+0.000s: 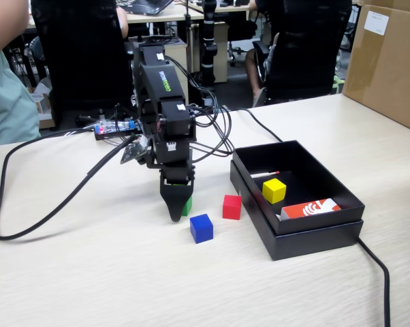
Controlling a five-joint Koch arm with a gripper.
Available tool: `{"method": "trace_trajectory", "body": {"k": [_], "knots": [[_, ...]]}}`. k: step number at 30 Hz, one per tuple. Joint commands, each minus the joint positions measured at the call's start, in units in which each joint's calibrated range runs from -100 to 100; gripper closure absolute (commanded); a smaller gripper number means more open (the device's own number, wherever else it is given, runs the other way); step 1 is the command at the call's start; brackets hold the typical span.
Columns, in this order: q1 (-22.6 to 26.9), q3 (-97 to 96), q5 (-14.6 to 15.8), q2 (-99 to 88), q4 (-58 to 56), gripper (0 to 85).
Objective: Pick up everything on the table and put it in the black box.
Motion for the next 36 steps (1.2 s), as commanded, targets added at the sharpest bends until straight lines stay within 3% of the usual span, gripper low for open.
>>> {"method": "trace_trajectory", "body": {"k": [1,9,16,24,34,36], "knots": [[-0.15,4.11,0.59,-1.28,0.00,72.3],[0.93,-0.15,0.39,-19.87,-0.52,72.5],[9.62,5.56,0.34,-34.22,-1.47,72.3],[16.02,15.80,1.12,-21.02,-1.47,71.8],[17.88,20.16,2.25,-3.12,-1.47,71.4],[17.88,20.06,2.25,-1.05,-1.47,66.9]]}}
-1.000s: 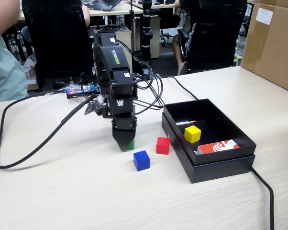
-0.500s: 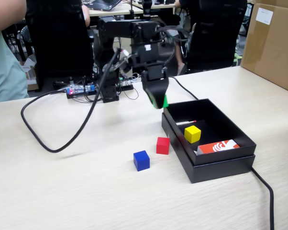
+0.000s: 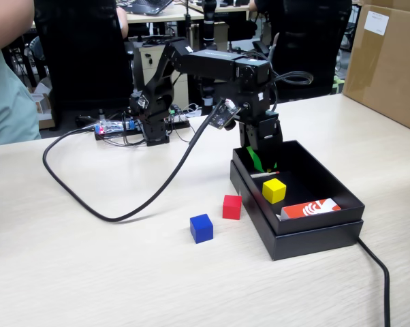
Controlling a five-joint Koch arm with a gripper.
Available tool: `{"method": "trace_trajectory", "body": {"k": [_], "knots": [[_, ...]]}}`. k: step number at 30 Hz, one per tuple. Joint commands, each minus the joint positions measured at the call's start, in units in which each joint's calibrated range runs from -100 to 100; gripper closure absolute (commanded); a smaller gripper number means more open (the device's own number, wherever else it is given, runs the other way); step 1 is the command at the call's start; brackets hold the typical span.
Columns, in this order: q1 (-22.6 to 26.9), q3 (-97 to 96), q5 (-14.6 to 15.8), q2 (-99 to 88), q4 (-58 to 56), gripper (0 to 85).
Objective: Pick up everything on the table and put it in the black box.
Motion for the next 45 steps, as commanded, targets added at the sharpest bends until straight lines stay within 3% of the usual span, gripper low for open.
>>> {"method": "trace_trajectory", "body": {"k": [1,4,6,11,18,28,37,45], "knots": [[0.24,3.27,0.00,-0.11,0.08,66.9],[0.20,3.27,0.00,1.38,0.08,66.8],[0.15,3.00,0.00,2.65,0.08,59.8],[0.15,3.00,0.00,2.76,0.08,55.6],[-0.83,0.19,-0.34,-9.40,-0.01,48.5],[-7.52,-3.17,-5.62,-24.78,0.08,43.6],[-13.63,7.98,-8.79,-6.30,0.16,39.8],[-15.78,16.51,-10.16,8.38,0.08,39.1]]}}
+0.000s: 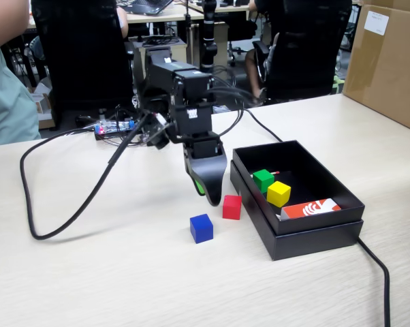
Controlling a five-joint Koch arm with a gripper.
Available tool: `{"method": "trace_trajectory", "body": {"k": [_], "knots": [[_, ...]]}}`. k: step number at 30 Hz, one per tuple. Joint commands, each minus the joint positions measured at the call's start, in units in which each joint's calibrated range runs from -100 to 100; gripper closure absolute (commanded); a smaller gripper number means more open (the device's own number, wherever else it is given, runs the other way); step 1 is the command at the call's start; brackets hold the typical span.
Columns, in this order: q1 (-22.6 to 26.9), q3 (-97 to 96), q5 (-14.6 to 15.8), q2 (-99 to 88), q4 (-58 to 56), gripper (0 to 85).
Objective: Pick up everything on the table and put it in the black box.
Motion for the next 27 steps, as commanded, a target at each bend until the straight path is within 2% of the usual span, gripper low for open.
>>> {"method": "trace_trajectory", "body": {"k": [1,15,19,20,21,23,27], "knots": [[-0.59,5.55,-1.07,0.31,0.15,39.0],[-1.37,9.99,-1.90,11.33,0.07,41.8],[-1.37,9.99,-1.66,11.79,-0.36,53.1],[-1.37,10.08,-1.66,11.56,-0.45,65.0],[-1.37,10.08,-1.61,10.98,-0.45,69.4],[-1.42,9.81,-1.51,8.80,-0.45,72.7],[-1.37,7.54,-1.51,-0.03,-0.54,72.9]]}}
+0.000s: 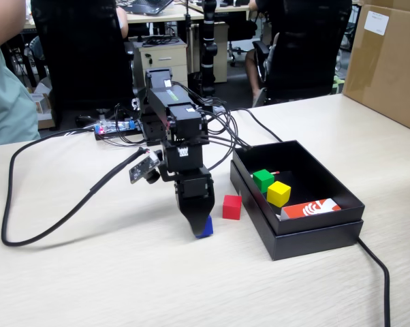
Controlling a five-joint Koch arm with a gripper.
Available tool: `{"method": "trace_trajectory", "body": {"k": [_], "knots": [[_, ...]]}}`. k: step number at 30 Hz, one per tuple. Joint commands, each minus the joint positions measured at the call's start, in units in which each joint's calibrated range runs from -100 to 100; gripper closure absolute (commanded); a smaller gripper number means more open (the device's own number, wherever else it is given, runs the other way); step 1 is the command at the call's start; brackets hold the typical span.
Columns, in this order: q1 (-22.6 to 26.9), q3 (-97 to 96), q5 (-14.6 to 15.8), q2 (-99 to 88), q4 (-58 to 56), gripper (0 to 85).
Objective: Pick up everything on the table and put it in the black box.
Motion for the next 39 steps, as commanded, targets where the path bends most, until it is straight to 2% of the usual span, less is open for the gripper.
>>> {"method": "trace_trajectory", "body": {"k": [1,5,8,13,17,31,37,39], "knots": [[0.10,0.79,-0.05,-13.09,-0.47,72.7],[2.05,-2.02,0.00,-25.94,-0.47,72.7],[5.76,-1.75,0.49,-33.40,-0.90,72.7],[11.28,-1.21,2.15,-36.27,-2.28,72.7],[13.77,-1.11,3.13,-32.36,-2.28,72.6],[15.73,10.22,5.18,-9.19,-5.22,72.3],[15.92,10.40,6.11,-5.63,-5.48,71.4],[15.92,10.22,6.11,-4.94,-5.57,64.9]]}}
